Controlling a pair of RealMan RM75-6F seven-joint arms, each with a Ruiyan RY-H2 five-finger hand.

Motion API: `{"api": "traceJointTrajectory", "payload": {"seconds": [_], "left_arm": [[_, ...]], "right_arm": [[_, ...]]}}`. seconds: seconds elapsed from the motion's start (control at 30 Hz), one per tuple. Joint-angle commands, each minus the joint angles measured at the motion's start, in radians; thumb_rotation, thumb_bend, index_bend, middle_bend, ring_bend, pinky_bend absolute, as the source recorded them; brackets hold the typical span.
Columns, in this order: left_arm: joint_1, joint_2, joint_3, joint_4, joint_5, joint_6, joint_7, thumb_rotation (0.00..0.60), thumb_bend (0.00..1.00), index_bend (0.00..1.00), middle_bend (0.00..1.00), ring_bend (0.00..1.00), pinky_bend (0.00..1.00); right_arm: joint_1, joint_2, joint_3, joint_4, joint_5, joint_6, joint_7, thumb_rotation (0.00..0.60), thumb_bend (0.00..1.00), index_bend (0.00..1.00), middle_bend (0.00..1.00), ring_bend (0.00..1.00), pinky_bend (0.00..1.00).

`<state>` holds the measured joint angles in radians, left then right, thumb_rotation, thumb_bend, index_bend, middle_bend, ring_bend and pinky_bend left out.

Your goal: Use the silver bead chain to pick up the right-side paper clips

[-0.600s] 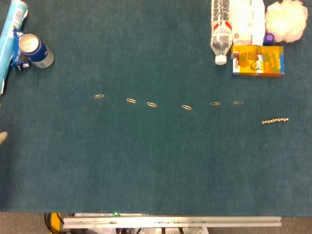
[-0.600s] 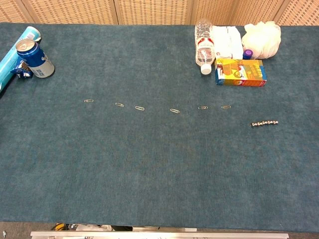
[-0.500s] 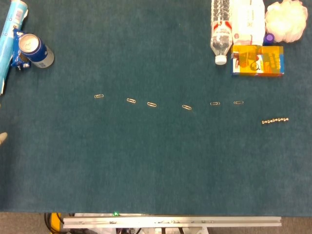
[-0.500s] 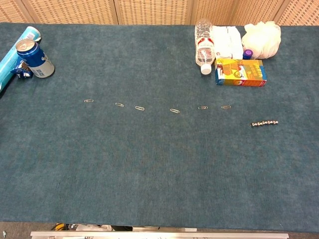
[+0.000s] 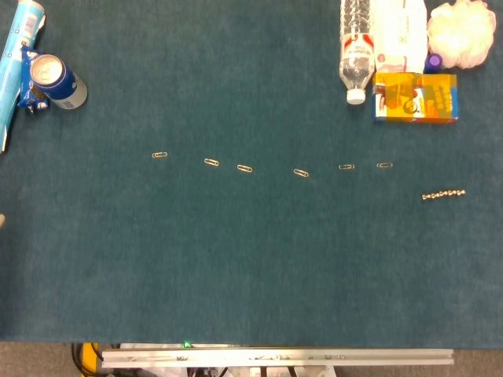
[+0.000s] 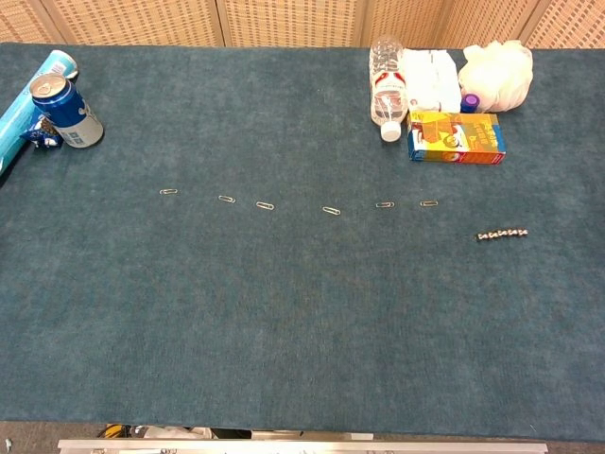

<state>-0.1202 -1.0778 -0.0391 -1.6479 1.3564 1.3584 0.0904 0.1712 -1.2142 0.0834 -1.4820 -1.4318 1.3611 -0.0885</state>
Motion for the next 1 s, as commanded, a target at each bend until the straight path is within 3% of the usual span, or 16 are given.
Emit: {"api": "traceJointTrajectory", "payload": {"seconds": [0.03, 0.23, 0.5, 1.0], "left_arm": [[0.006, 0.002, 0.003, -0.004, 0.008, 0.011, 0.004, 0.6, 0.12, 0.35, 0.34, 0.28, 0.42], [0.022, 0.006, 0.006, -0.013, 0.003, 0.032, 0.011, 0.6, 0.12, 0.35, 0.34, 0.28, 0.42], [0.035, 0.012, 0.004, -0.023, -0.004, 0.048, 0.017, 0.6, 0.12, 0.35, 0.34, 0.28, 0.42], [0.037, 0.014, 0.002, -0.021, -0.001, 0.045, 0.008, 0.6, 0.12, 0.35, 0.36, 0.3, 0.43]], "right_arm": [[0.024, -0.02, -0.015, 0.056, -0.039, -0.021, -0.011, 0.6, 0.09, 0.29, 0.26, 0.18, 0.35], [0.067, -0.043, -0.036, 0.131, -0.077, -0.078, -0.041, 0.6, 0.25, 0.35, 0.25, 0.18, 0.35], [0.122, -0.092, -0.064, 0.197, -0.089, -0.182, -0.088, 0.6, 0.26, 0.36, 0.26, 0.18, 0.35], [0.158, -0.165, -0.09, 0.248, -0.094, -0.242, -0.086, 0.6, 0.28, 0.39, 0.26, 0.18, 0.35]]}}
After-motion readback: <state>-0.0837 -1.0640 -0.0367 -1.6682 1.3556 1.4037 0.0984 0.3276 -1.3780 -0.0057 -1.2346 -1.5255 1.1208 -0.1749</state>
